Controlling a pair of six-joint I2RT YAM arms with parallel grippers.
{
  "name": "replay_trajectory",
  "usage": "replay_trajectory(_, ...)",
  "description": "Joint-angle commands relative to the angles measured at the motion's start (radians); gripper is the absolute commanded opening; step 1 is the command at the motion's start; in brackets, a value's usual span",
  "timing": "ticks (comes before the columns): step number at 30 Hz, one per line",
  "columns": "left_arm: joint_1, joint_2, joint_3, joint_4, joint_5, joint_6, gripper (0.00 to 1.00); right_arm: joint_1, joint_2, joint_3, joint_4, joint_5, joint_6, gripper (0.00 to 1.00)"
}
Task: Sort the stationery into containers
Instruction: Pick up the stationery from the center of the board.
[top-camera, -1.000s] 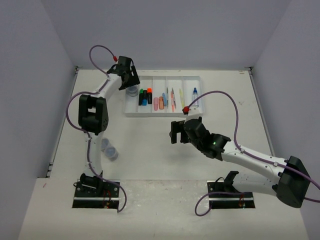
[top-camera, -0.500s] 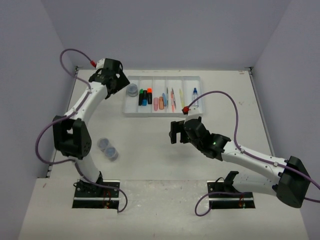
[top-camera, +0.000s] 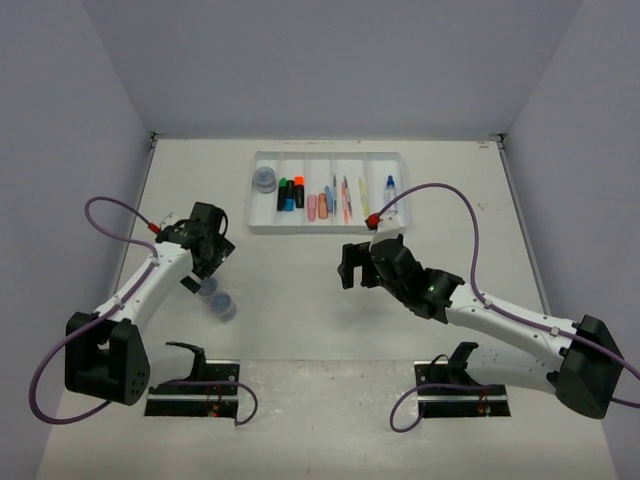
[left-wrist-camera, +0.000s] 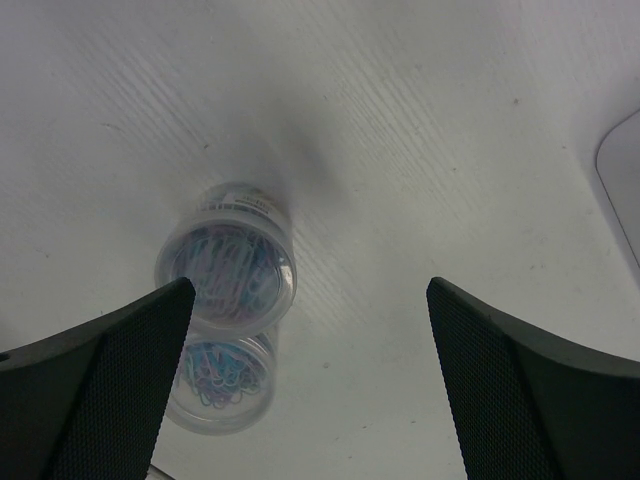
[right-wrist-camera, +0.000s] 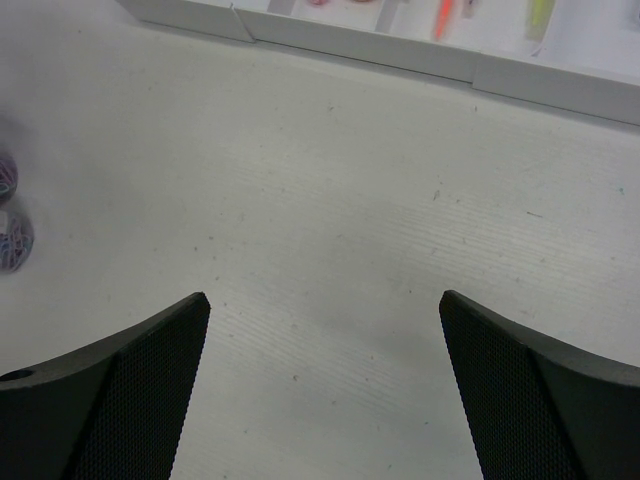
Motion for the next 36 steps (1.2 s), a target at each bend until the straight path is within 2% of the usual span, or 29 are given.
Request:
replay_trajectory(1, 0.01, 0.017, 0.015, 0.009, 0.004, -0.031, 1.0, -0.001, -0.019, -0.006, 0.037, -0.005, -0.004, 0.99)
replay_trajectory(7, 0.016, 0.037, -0.018, 0.002, 0.027, -0.025, 1.0, -0.002, -0.022, -0.011, 0.044, -0.005, -0.003, 0.99)
replay_trajectory(21, 0.016, -0.041, -0.048, -0.036, -0.063, -0.053, 1.0, 0.0, 0.019, 0.002, 0.048, -0.012, -0.005, 0.99)
replay_trajectory(29, 0.016, -0.022, -0.108, 0.029, -0.052, -0.035, 0.97, -0.001, 0.041, 0.007, 0.048, -0.016, -0.006, 0.99)
replay_trajectory(34, 0.016, 0.036, -0.117, 0.062, -0.056, -0.023, 0.91, 0.0, 0.056, 0.012, 0.047, -0.018, -0.006, 0.99)
replay_trajectory(35, 0.015, 0.048, -0.115, 0.07, -0.051, -0.018, 0.88, 0.0, 0.059, 0.012, 0.048, -0.018, -0.006, 0.99)
replay_trajectory(36, 0.016, 0.063, -0.112, 0.075, -0.045, -0.014, 0.8, 0.0, 0.063, 0.014, 0.047, -0.018, -0.007, 0.99)
